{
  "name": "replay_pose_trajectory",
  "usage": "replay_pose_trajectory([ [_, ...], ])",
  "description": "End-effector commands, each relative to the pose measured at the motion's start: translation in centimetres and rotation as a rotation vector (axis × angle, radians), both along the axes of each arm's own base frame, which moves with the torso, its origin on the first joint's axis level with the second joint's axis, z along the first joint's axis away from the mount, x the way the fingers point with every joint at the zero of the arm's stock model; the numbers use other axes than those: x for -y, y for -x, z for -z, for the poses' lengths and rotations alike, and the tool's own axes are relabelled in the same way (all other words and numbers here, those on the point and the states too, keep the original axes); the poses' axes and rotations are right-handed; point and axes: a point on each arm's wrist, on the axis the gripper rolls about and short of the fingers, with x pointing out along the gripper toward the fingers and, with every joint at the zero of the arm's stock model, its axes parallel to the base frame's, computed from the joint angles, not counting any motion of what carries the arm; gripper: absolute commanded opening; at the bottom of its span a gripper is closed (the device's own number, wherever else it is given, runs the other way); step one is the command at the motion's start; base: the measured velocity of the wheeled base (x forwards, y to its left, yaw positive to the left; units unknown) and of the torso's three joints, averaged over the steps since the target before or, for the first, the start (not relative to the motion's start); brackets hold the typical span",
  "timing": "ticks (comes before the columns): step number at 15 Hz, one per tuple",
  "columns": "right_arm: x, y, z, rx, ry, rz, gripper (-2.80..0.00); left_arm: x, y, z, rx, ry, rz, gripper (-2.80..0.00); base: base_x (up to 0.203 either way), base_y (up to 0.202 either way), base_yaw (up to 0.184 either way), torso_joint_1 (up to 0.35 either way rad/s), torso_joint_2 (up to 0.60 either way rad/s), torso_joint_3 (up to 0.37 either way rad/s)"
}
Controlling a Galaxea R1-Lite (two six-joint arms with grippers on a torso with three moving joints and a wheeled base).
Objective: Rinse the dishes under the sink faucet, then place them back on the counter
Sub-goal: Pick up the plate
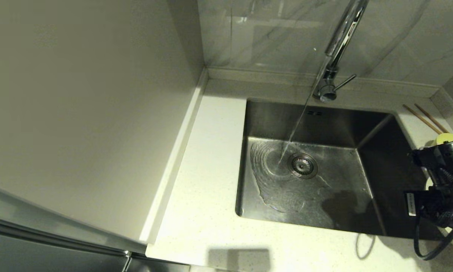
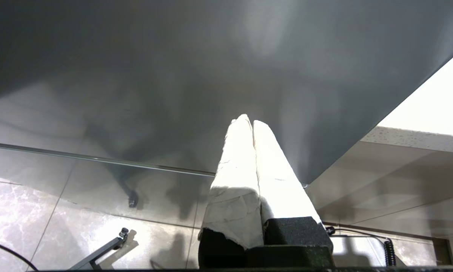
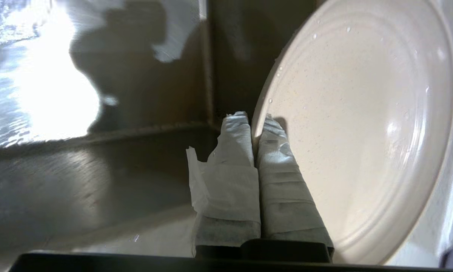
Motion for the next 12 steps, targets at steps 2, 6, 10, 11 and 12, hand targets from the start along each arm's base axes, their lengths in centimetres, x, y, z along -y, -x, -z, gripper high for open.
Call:
replay_pose_trajectory([
  [2, -1.1, 2.9, -2.5, 0.092, -0.037, -0.150, -2.80, 0.0, 0.0, 0.0, 0.002, 0.001, 0.000, -2.80, 0.000, 0.000, 0.000, 0.000, 0.00, 0.000],
  [6, -3.8, 5.7, -3.8, 0.113, -0.032, -0.446, -2.80, 0.0, 0.0, 0.0, 0.002, 0.001, 0.000, -2.80, 0.000, 0.000, 0.000, 0.000, 0.00, 0.000],
  [10, -4.3, 7.3, -4.9, 0.053, -0.103, -0.804, -2.80, 0.0, 0.0, 0.0, 0.002, 0.001, 0.000, -2.80, 0.000, 0.000, 0.000, 0.000, 0.00, 0.000],
  [11, -4.5, 7.7, -5.3, 0.026, -0.127, -0.898, -2.80, 0.0, 0.0, 0.0, 0.002, 0.001, 0.000, -2.80, 0.000, 0.000, 0.000, 0.000, 0.00, 0.000],
  [12, -5.0, 7.9, -5.7, 0.001, -0.149, -0.980, -2.80, 0.0, 0.0, 0.0, 0.002, 0.001, 0.000, -2.80, 0.000, 0.000, 0.000, 0.000, 0.00, 0.000],
])
